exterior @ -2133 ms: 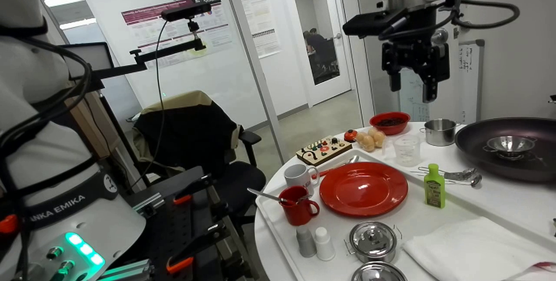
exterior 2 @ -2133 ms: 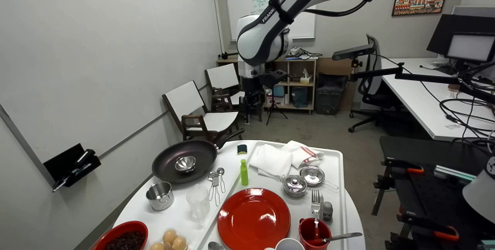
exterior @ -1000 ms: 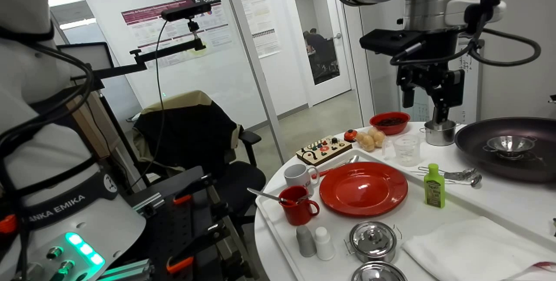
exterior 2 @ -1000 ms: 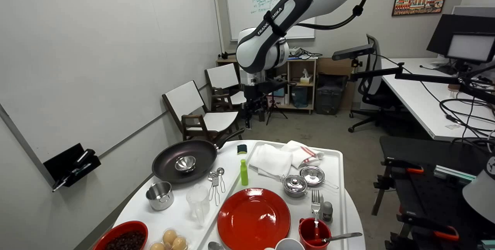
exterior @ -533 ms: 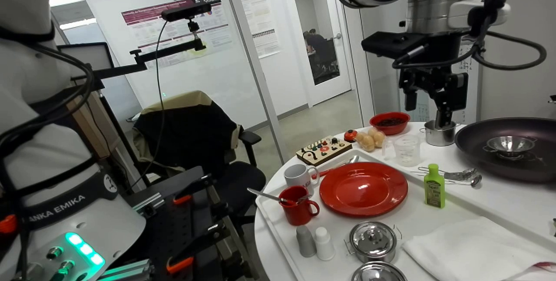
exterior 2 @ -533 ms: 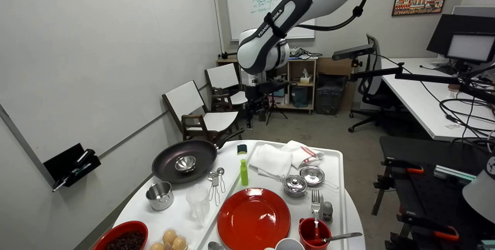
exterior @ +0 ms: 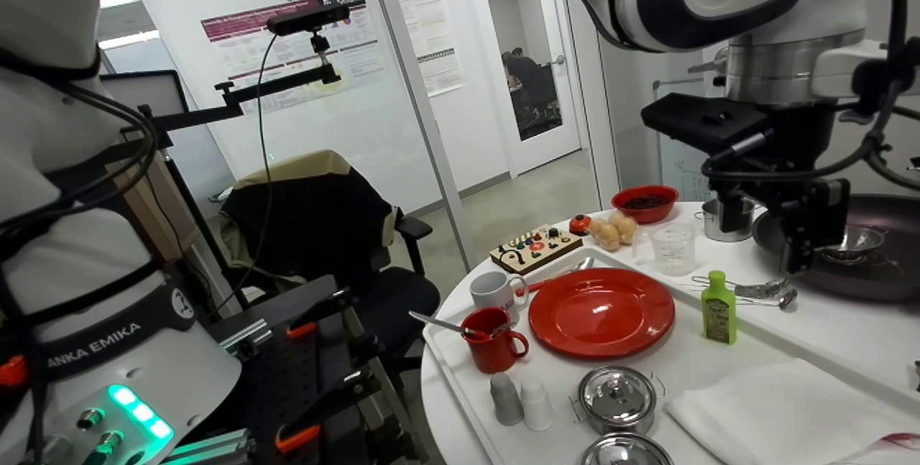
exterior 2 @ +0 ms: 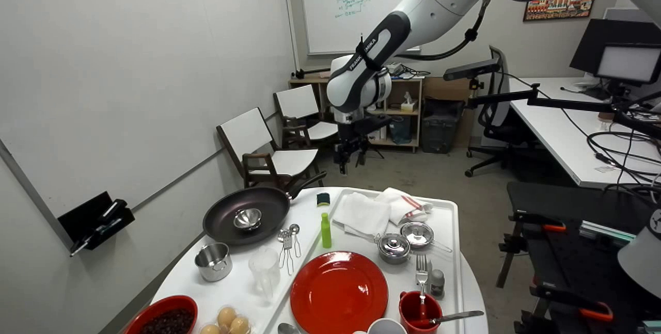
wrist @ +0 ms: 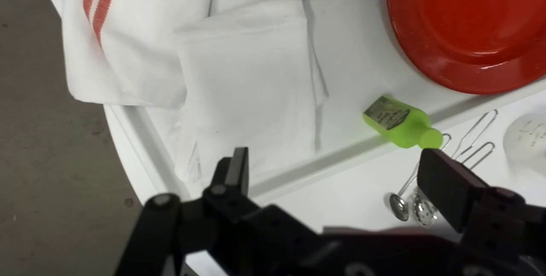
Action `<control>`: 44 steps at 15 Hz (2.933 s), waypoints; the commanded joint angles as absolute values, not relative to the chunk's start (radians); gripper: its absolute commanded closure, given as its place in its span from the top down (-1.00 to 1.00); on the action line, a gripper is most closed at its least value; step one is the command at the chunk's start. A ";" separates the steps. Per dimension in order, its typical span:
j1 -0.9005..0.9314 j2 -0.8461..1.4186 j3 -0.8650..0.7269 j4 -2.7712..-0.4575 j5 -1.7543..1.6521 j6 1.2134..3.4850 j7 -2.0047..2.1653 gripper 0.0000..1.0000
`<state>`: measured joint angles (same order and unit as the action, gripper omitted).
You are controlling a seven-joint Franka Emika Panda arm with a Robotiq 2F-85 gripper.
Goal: Pick up the cloth and clean the plate
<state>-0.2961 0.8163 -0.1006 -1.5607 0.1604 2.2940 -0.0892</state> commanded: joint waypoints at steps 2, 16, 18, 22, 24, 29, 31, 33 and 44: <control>-0.312 0.952 -0.113 -1.425 0.127 2.288 -0.086 1.00; -0.337 1.163 -0.112 -1.333 0.014 2.465 -0.177 1.00; -0.356 1.182 -0.099 -1.341 0.014 2.554 -0.221 1.00; -0.397 1.217 -0.058 -1.341 0.018 2.656 -0.297 1.00; -0.418 1.226 -0.034 -1.345 0.020 2.680 -0.328 1.00; -0.463 1.243 0.009 -1.343 0.029 2.684 -0.373 1.00; -0.470 1.255 0.008 -1.337 0.029 2.680 -0.371 1.00; -0.470 1.263 -0.002 -1.340 0.025 2.684 -0.364 1.00; -0.439 1.274 0.018 -1.375 -0.032 2.765 -0.440 1.00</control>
<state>-0.4465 1.2719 0.0091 -1.3631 -0.0062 2.7248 -0.4214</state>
